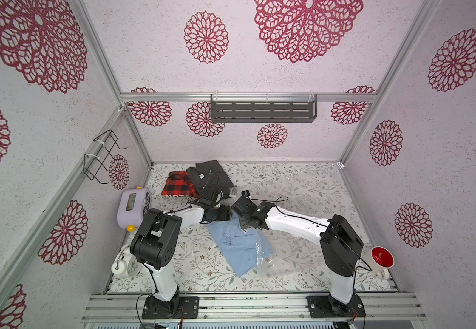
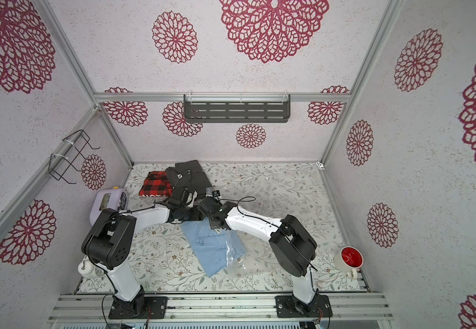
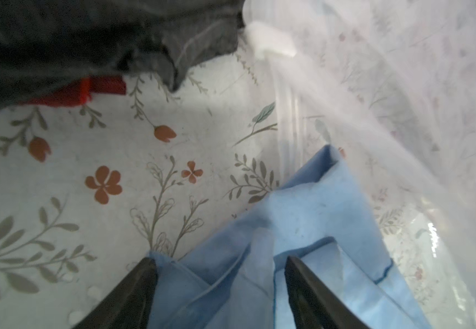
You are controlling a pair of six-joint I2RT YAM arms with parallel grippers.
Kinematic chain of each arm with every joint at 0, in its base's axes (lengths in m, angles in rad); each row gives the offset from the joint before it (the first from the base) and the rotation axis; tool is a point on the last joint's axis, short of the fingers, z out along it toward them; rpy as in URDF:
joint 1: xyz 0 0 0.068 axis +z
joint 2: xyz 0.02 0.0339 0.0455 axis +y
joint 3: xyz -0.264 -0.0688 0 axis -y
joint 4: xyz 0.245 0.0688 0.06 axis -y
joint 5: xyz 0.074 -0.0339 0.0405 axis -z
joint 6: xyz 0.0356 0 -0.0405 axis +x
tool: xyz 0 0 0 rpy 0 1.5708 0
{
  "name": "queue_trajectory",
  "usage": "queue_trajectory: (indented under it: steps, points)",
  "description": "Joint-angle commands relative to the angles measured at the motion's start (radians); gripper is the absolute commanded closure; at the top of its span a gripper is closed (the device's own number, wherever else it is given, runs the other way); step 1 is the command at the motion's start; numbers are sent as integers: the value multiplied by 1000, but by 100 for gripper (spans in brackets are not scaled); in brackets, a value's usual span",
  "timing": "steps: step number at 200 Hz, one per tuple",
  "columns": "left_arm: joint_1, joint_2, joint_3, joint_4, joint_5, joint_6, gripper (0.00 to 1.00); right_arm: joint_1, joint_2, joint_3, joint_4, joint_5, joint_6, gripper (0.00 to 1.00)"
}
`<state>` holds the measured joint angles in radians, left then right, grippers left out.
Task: Place the folded shirt into the vacuum bag
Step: Place the shirt in the vacuum bag.
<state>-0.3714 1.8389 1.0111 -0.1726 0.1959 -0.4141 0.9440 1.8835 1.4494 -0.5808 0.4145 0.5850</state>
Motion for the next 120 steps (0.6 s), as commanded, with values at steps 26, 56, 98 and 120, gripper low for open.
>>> queue_trajectory:
  steps: [26,56,98,120]
  points:
    - [-34,66,-12,12,-15,-2,32,-12,-7,26,15,-2,-1,100]
    - [-35,46,-34,70,23,-21,61,-13,-2,32,15,-3,-3,100]
    - [-41,-1,-42,99,33,-41,90,-13,9,44,17,-9,-3,100]
    - [-43,-34,-58,152,59,-78,99,-14,11,48,15,-11,-3,100]
